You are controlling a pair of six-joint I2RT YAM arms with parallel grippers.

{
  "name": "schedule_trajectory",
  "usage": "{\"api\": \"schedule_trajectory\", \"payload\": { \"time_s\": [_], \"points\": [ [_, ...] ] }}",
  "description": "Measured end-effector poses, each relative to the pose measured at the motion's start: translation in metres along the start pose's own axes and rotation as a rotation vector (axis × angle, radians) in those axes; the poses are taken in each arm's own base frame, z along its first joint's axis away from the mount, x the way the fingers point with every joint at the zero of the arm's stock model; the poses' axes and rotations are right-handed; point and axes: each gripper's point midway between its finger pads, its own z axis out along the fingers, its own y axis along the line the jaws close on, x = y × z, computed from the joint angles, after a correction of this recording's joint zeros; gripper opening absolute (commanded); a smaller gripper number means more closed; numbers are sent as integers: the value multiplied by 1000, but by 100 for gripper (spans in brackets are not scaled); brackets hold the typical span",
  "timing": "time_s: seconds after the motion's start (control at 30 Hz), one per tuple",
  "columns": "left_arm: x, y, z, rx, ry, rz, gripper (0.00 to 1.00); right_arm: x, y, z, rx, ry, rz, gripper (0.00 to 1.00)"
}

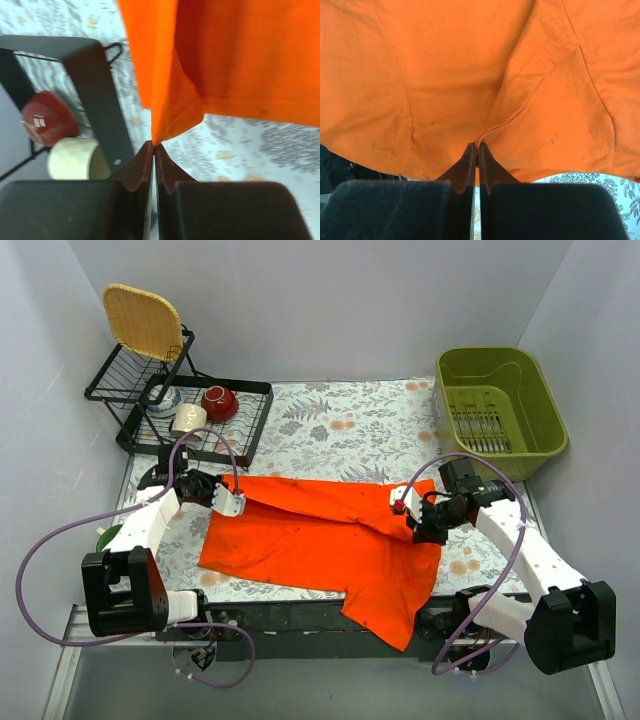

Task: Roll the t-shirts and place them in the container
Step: Fold the T-shirt at the center of the board.

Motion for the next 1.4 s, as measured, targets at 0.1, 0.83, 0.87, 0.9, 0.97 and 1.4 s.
{"api": "schedule_trajectory", "payload": {
  "time_s": [0.1,0.83,0.87,0.9,0.97,1.4],
  "points": [
    [1,20,-4,-36,-11,55,0,0,0,1,-11,4,-3,1],
    [11,-67,-20,232,-92,-140,16,-3,3,3,-61,6,-70,37],
    [8,-76,-22,260,-94,-152,27,-2,8,4,-92,13,-79,40],
    [5,-83,-26,283,-96,-166,30,0,15,4,-129,23,-88,43],
    [4,-91,-34,305,-87,-188,44,3,26,0,-204,53,-98,51],
    [14,-24,-21,111,-58,-258,51,-22,-89,-22,-88,14,131,54]
  ]
}}
